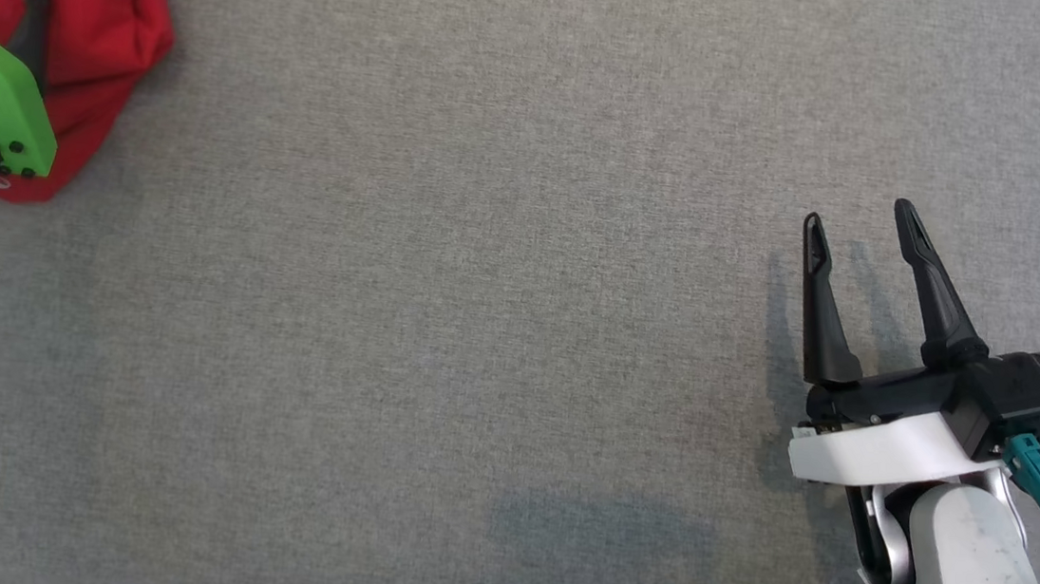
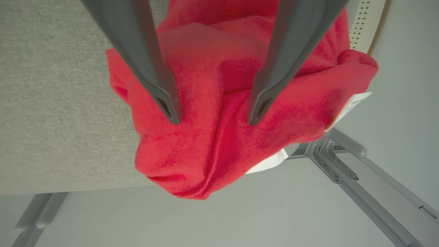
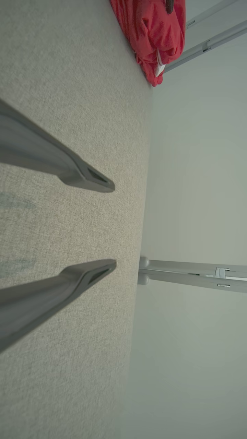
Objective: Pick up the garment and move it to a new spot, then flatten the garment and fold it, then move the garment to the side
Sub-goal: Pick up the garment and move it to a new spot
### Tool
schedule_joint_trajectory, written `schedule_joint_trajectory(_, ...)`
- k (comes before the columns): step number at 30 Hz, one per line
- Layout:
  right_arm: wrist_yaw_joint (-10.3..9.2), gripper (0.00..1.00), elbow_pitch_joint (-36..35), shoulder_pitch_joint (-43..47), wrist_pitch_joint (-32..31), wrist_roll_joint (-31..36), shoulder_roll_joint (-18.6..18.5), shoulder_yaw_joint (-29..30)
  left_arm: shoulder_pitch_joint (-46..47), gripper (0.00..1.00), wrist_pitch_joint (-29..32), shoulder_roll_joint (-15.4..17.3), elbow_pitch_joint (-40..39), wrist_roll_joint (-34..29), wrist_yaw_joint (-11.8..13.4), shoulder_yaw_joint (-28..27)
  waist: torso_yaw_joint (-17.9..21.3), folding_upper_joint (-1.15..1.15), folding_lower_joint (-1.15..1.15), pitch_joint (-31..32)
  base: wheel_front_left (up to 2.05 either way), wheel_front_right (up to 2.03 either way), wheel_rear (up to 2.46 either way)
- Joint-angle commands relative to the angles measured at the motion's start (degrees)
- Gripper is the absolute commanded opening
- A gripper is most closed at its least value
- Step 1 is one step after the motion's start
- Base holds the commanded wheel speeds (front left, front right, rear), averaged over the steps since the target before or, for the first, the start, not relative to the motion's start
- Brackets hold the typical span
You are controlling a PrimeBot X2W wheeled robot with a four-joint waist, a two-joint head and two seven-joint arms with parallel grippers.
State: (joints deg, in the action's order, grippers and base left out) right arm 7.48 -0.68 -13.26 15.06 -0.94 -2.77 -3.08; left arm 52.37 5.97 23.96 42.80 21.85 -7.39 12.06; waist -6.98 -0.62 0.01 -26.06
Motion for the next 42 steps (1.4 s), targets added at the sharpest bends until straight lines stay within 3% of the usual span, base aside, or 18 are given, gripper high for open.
schedule_joint_trajectory(1,0.03,1.0,-0.4,-0.8,0.2,0.4,-0.2,0.0,1.2,1.0,-0.2,0.9,1.5,1.0,-0.1,0.6,2.5,0.62,-0.01,-3.0,0.0,0.0,0.0)
schedule_joint_trajectory(10,0.03,1.0,-0.9,-1.3,0.2,0.3,-0.2,-0.2,2.6,1.0,0.0,3.1,8.2,1.7,-0.1,1.9,3.9,0.62,-0.01,-4.0,0.0,0.0,0.0)
schedule_joint_trajectory(11,0.03,1.0,-0.8,-1.4,0.2,0.2,-0.2,-0.2,2.8,0.81,-0.1,3.3,8.9,1.4,-0.1,2.1,4.0,0.62,-0.01,-4.0,0.0,0.0,0.0)
schedule_joint_trajectory(12,0.03,1.0,-0.7,-1.4,0.2,0.1,-0.2,-0.1,2.9,0.44,-0.2,3.4,9.5,1.1,-0.1,2.4,4.1,0.62,-0.01,-4.0,0.0,0.0,0.0)
schedule_joint_trajectory(13,0.03,1.0,-0.7,-1.3,0.2,-0.1,-0.2,-0.2,2.9,0.17,-0.4,3.4,10.1,1.1,-0.1,2.6,4.2,0.62,-0.01,-3.9,0.0,0.0,0.0)
schedule_joint_trajectory(14,0.03,1.0,-0.6,-1.3,0.2,-0.2,-0.2,-0.1,3.0,0.0,-0.5,3.3,10.6,1.3,-0.1,2.8,4.2,0.62,-0.01,-3.8,0.0,0.0,0.0)
schedule_joint_trajectory(26,0.03,1.0,0.7,-0.3,0.2,-1.1,-0.2,0.4,5.7,0.0,-4.8,3.6,11.5,5.0,0.0,3.6,3.5,0.62,-0.01,0.6,0.0,0.0,0.0)
schedule_joint_trajectory(32,0.03,1.0,1.6,1.4,0.2,-2.9,-0.2,0.6,7.2,0.0,-6.1,2.9,4.9,11.2,0.0,4.6,3.1,0.62,-0.01,7.1,0.0,0.0,0.0)
schedule_joint_trajectory(42,0.03,1.0,2.8,5.0,0.2,-5.3,-0.2,1.4,5.7,0.0,-4.3,3.8,-5.1,13.7,0.0,9.3,4.7,0.62,-0.01,15.8,0.0,0.0,0.0)
